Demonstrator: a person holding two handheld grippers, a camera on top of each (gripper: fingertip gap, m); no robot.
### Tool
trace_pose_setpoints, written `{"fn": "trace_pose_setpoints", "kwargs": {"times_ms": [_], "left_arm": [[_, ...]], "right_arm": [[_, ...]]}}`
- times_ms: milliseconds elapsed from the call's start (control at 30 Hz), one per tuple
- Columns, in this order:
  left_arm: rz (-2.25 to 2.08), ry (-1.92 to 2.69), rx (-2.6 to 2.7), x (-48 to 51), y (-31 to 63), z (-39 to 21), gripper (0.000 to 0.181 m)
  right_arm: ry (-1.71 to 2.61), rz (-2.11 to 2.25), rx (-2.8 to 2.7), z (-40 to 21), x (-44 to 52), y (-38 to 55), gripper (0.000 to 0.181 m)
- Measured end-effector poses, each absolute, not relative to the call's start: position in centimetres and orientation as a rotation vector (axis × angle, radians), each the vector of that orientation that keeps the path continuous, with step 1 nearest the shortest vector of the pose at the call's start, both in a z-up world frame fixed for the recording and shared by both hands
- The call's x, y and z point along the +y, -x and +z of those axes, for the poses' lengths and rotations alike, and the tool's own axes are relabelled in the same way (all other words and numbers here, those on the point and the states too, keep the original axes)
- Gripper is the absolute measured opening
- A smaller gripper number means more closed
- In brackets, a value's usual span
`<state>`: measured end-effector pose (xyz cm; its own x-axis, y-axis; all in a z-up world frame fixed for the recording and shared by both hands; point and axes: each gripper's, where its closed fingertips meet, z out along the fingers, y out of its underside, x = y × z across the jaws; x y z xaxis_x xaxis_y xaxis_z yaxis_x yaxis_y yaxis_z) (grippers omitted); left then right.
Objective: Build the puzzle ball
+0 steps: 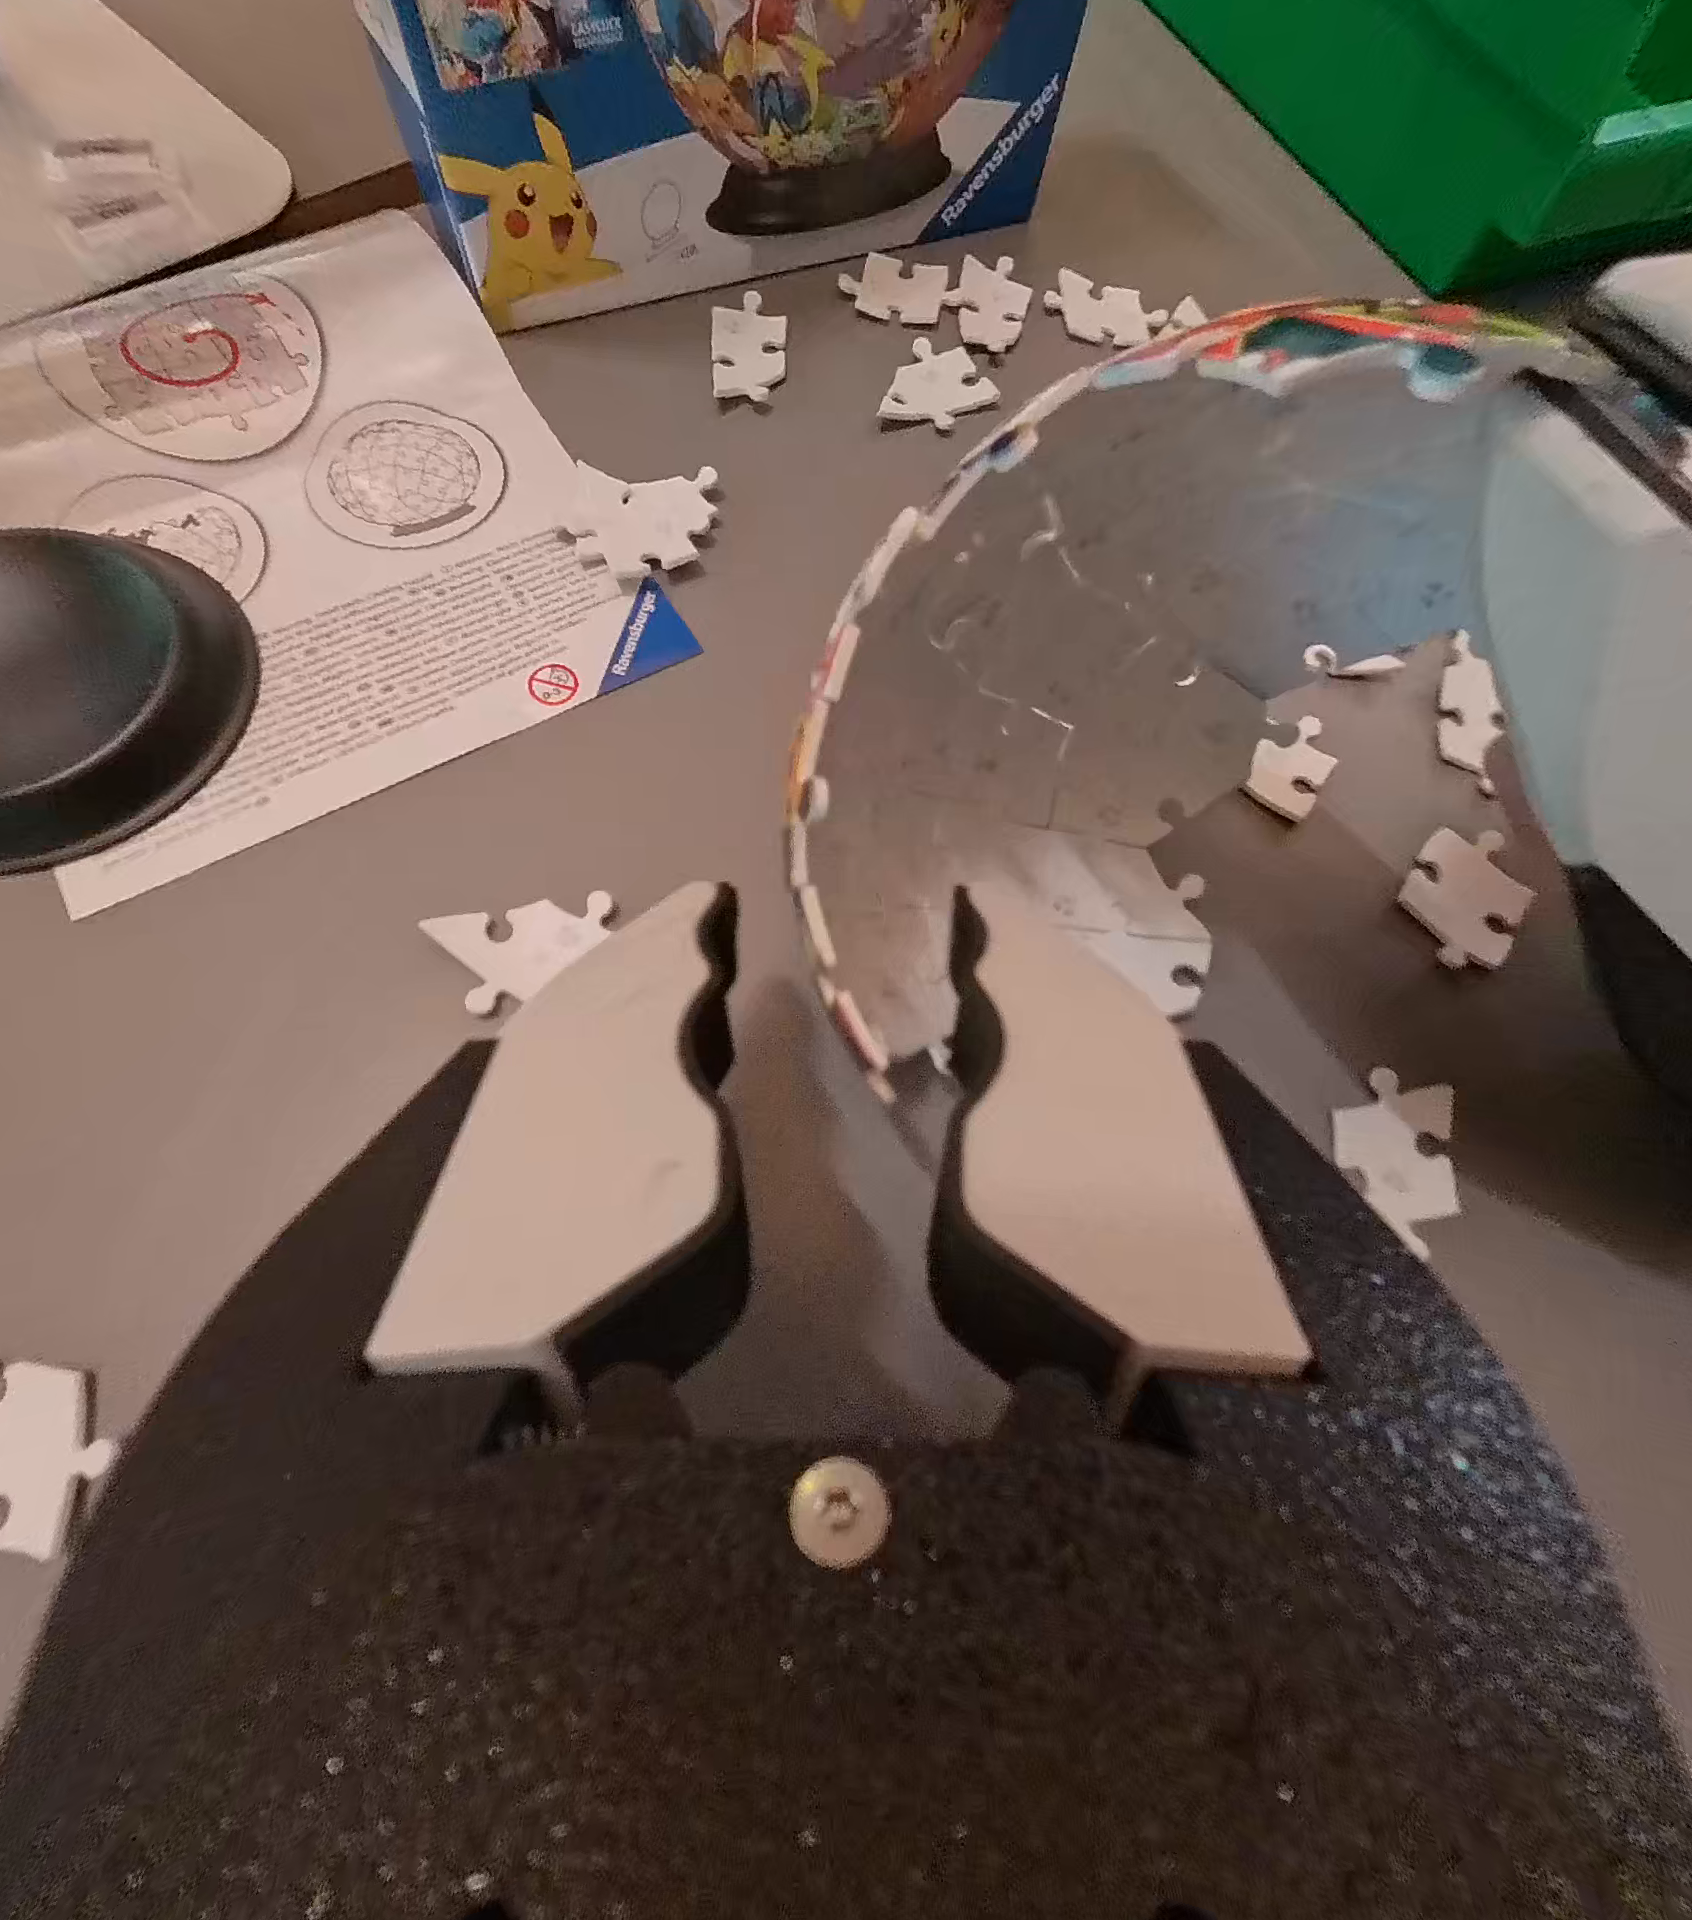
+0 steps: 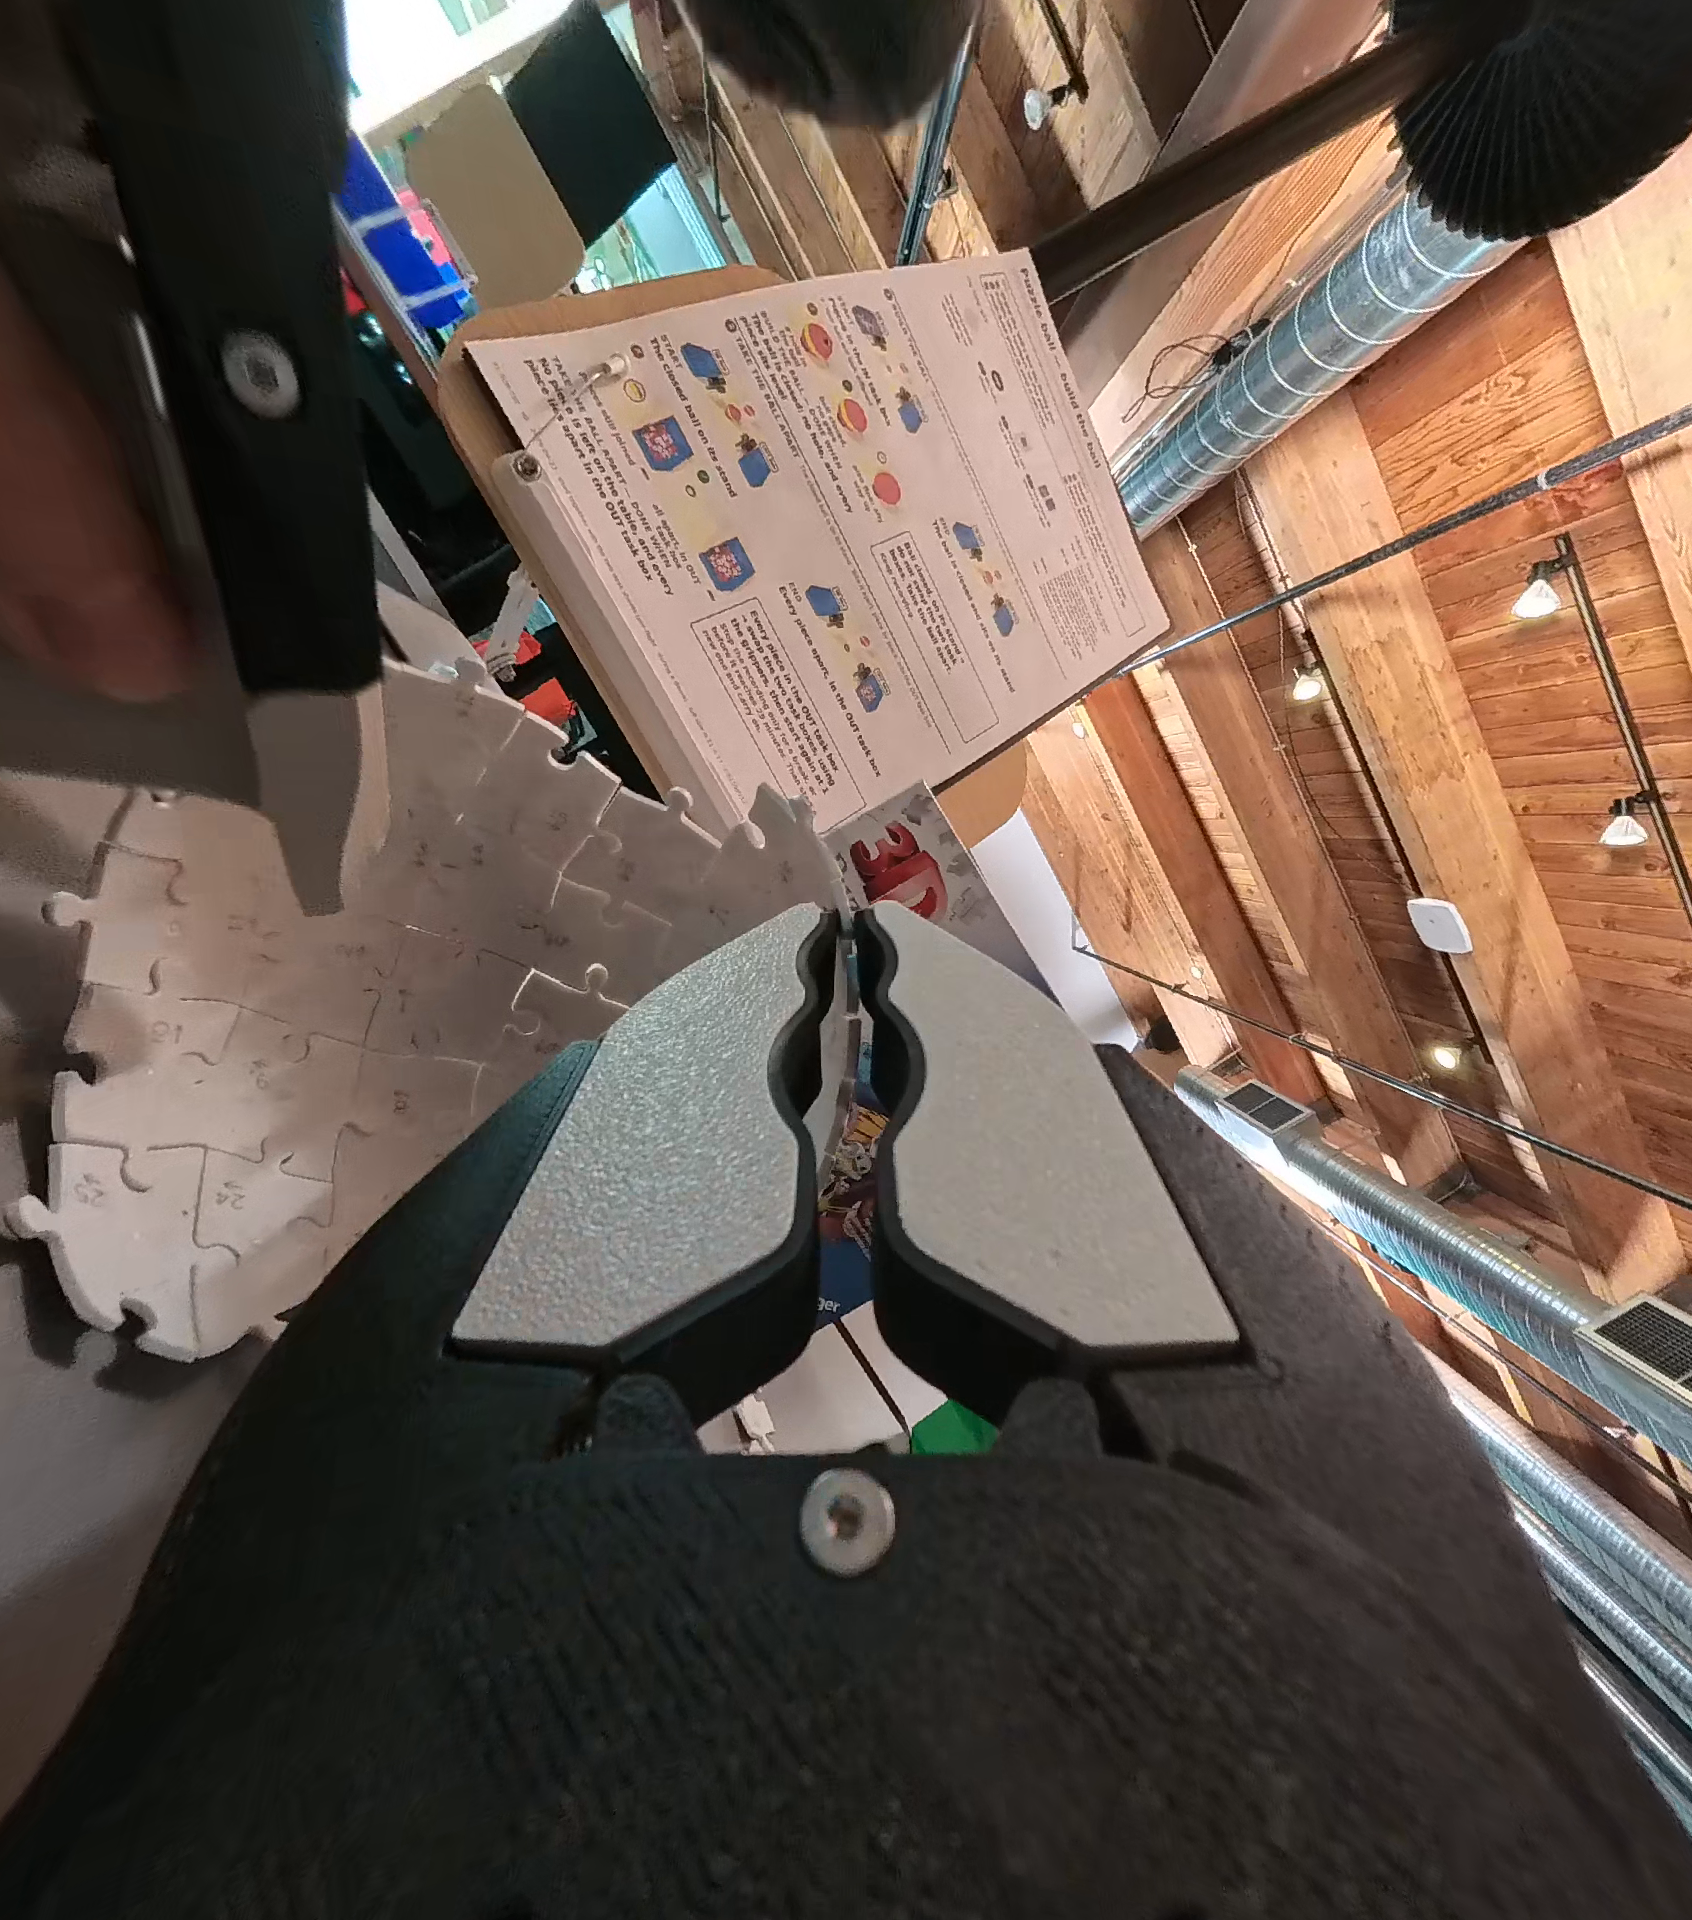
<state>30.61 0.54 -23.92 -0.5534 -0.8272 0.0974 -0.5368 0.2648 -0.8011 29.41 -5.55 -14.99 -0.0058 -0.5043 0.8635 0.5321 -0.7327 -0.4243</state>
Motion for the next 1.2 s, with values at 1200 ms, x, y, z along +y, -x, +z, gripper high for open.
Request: {"fn": "trace_pose_setpoints", "kwargs": {"times_ms": [1200], "left_arm": [[-1.021,0.836,1.923,1.9,-34.0,-21.5,0.005]], "right_arm": [[1.632,-1.603,0.013,-15.4,-5.5,-30.8,0.01]]}}
